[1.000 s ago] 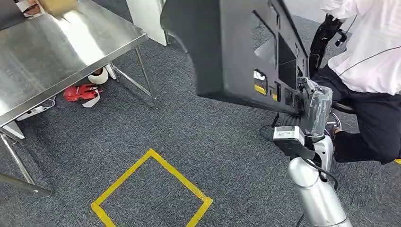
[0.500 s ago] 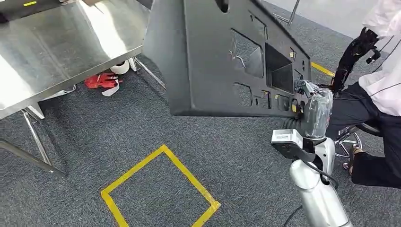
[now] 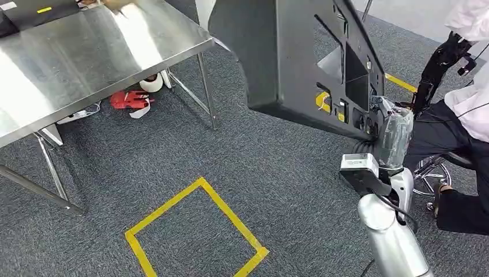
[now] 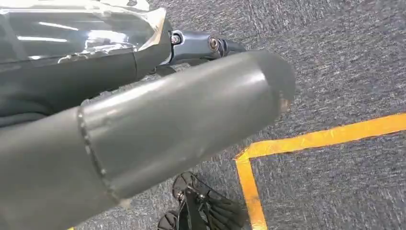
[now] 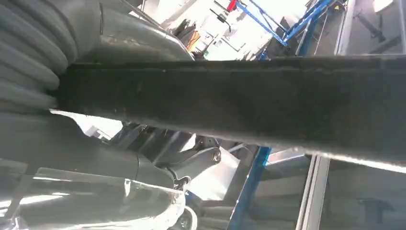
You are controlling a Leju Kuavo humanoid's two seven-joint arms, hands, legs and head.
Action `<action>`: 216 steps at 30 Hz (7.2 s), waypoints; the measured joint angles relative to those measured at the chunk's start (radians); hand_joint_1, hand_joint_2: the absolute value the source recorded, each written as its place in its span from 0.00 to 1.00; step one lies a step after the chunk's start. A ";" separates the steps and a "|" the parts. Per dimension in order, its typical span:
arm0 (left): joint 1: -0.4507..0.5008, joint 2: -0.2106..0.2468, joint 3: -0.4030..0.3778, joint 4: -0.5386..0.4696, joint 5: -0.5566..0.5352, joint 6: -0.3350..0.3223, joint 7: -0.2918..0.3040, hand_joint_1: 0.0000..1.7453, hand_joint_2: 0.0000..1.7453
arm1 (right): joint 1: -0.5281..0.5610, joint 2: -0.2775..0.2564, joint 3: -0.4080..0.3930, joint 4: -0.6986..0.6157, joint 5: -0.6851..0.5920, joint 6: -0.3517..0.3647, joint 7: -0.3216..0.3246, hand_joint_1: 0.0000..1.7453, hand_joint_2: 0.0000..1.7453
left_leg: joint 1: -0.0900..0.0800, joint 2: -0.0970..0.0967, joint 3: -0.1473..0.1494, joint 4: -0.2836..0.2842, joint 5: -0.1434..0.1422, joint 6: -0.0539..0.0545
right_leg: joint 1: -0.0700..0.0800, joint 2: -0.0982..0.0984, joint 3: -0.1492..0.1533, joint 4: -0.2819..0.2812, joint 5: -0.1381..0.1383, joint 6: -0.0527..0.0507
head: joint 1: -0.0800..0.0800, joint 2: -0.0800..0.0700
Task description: Take the parts from the cabinet and place them on the table.
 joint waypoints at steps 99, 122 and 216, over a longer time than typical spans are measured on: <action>-0.004 0.023 0.014 -0.004 -0.022 -0.068 -0.058 0.00 0.00 | 0.115 -0.052 -0.053 -0.031 -0.033 -0.036 -0.008 1.00 1.00 | -0.010 0.004 0.122 -0.280 0.115 0.031 | -0.005 0.009 0.041 -0.032 -0.019 0.020 | -0.012 0.000; -0.002 0.022 0.014 -0.004 -0.030 -0.066 -0.050 0.00 0.00 | 0.149 -0.066 -0.064 -0.050 -0.035 -0.042 -0.006 1.00 1.00 | -0.004 0.003 0.019 0.017 -0.049 0.001 | 0.001 0.004 0.028 -0.026 -0.005 -0.020 | -0.010 0.000; -0.002 0.023 0.068 -0.004 -0.024 -0.049 -0.069 0.00 0.00 | 0.129 -0.013 -0.121 -0.055 0.072 -0.011 0.043 1.00 1.00 | 0.002 0.005 0.002 -0.020 0.026 -0.002 | -0.006 -0.040 0.027 -0.024 0.000 -0.012 | -0.010 0.000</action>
